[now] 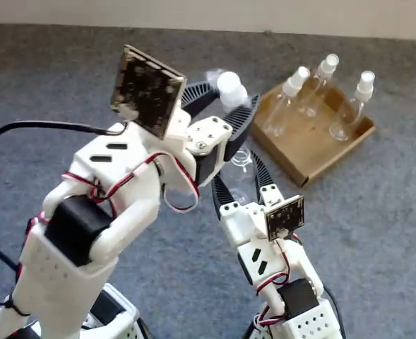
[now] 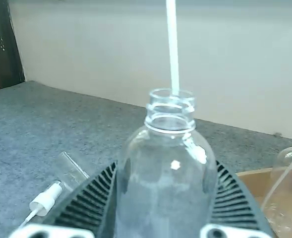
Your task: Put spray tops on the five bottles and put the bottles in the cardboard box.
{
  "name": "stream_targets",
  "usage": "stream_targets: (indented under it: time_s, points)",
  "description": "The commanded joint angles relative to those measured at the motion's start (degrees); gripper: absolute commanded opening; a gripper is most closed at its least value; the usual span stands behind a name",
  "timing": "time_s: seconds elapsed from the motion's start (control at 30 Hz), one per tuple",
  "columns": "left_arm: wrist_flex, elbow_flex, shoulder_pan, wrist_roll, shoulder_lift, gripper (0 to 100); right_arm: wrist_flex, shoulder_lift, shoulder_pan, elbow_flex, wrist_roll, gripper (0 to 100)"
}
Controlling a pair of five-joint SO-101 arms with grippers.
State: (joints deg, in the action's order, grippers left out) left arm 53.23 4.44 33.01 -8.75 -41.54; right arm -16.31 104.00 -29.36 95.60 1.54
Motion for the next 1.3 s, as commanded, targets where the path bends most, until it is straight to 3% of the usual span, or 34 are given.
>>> stream_targets:
  time_s: [0.0, 0.2, 0.4, 0.73, 1.27]
  points:
    - [-1.05, -6.46, 0.92, 0.44, -1.89, 9, -0.13, 0.84, -0.4, 5.49, 0.53, 17.7]
    - [-0.79, -7.08, 2.51, 0.18, -1.98, 9, -0.22, 0.84, -0.4, 5.58, 0.53, 17.7]
    - [4.4, -7.25, 7.25, 0.18, -2.07, 9, -0.22, 0.84, -0.31, 5.58, 0.53, 17.7]
    - [4.66, -7.43, 0.92, 0.26, -1.98, 9, -0.22, 0.84, -0.31, 5.58, 0.53, 17.7]
    - [5.19, 3.82, 1.36, 0.18, -1.98, 9, -0.22, 0.84, -0.31, 5.58, 0.53, 17.7]
